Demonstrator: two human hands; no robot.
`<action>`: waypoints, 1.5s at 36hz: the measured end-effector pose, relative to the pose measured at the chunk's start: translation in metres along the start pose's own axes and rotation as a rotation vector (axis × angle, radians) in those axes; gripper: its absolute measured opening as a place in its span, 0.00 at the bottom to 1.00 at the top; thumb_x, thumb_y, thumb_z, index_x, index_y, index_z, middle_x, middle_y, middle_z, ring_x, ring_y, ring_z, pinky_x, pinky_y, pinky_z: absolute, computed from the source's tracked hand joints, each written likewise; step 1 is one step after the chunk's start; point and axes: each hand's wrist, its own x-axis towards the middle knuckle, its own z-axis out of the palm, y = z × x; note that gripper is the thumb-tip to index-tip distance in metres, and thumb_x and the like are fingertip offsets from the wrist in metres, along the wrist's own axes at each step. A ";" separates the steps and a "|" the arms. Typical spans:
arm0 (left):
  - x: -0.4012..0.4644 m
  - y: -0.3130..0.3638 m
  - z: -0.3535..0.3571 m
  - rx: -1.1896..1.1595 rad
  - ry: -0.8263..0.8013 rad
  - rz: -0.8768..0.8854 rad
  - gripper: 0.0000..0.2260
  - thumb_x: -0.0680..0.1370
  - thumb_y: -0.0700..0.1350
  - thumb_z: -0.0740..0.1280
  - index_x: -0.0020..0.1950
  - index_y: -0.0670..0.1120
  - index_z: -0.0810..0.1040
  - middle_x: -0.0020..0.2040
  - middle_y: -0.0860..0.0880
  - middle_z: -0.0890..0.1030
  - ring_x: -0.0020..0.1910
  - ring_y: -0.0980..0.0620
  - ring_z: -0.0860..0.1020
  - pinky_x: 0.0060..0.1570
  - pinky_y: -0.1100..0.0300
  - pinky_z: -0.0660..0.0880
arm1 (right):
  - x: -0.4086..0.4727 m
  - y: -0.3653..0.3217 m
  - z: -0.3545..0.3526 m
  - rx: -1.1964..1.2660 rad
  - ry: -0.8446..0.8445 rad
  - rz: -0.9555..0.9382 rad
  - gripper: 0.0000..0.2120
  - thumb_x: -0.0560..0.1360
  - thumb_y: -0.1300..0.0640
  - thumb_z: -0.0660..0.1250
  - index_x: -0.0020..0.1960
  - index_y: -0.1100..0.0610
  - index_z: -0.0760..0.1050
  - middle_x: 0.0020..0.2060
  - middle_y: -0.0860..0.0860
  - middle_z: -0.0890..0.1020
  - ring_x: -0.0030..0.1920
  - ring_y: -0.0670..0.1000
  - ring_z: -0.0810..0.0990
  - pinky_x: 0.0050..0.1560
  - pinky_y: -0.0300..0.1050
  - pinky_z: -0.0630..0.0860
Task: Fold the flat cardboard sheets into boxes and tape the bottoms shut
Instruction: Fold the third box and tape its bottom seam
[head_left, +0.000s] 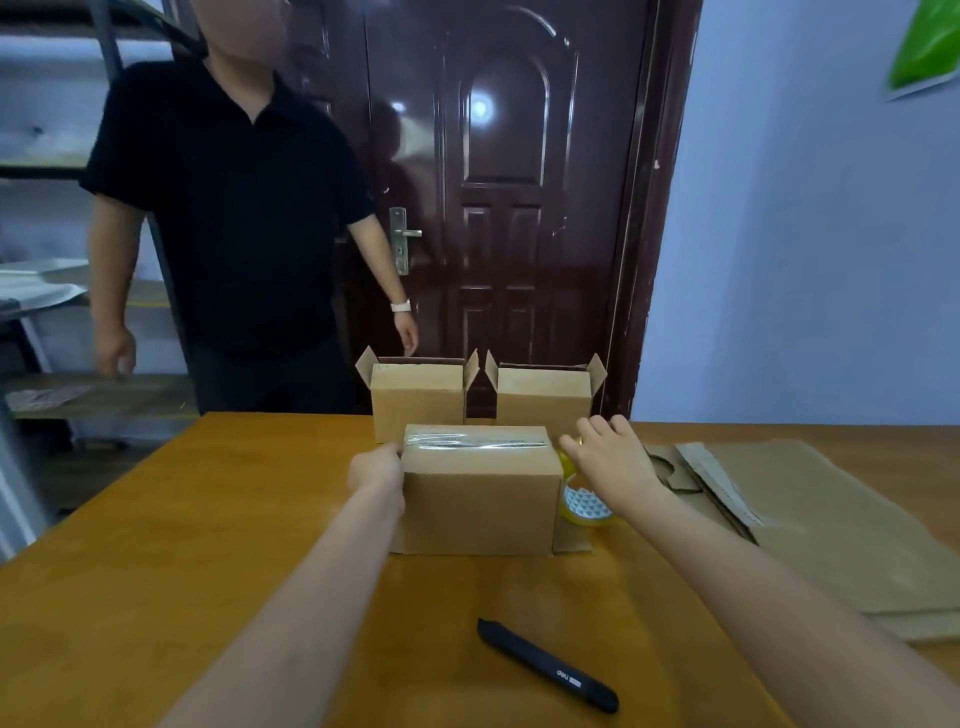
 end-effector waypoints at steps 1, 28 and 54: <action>0.001 0.000 0.000 0.007 -0.002 -0.010 0.13 0.79 0.44 0.63 0.59 0.39 0.77 0.41 0.45 0.74 0.47 0.44 0.71 0.46 0.52 0.69 | 0.000 0.000 0.000 0.006 0.004 0.002 0.23 0.77 0.61 0.62 0.70 0.57 0.62 0.63 0.58 0.69 0.64 0.59 0.67 0.62 0.50 0.63; 0.011 0.007 -0.014 0.528 -0.116 0.635 0.12 0.80 0.44 0.58 0.49 0.39 0.79 0.46 0.45 0.80 0.45 0.48 0.75 0.47 0.50 0.74 | 0.005 -0.008 0.010 0.031 0.064 0.009 0.25 0.76 0.62 0.64 0.71 0.56 0.62 0.64 0.58 0.69 0.65 0.58 0.66 0.63 0.51 0.63; -0.011 0.008 0.019 1.502 -0.468 0.998 0.21 0.84 0.49 0.47 0.77 0.46 0.57 0.78 0.48 0.57 0.76 0.51 0.55 0.73 0.56 0.55 | -0.001 -0.014 0.016 0.111 0.065 0.075 0.25 0.76 0.59 0.66 0.71 0.56 0.62 0.67 0.59 0.68 0.68 0.59 0.65 0.65 0.51 0.64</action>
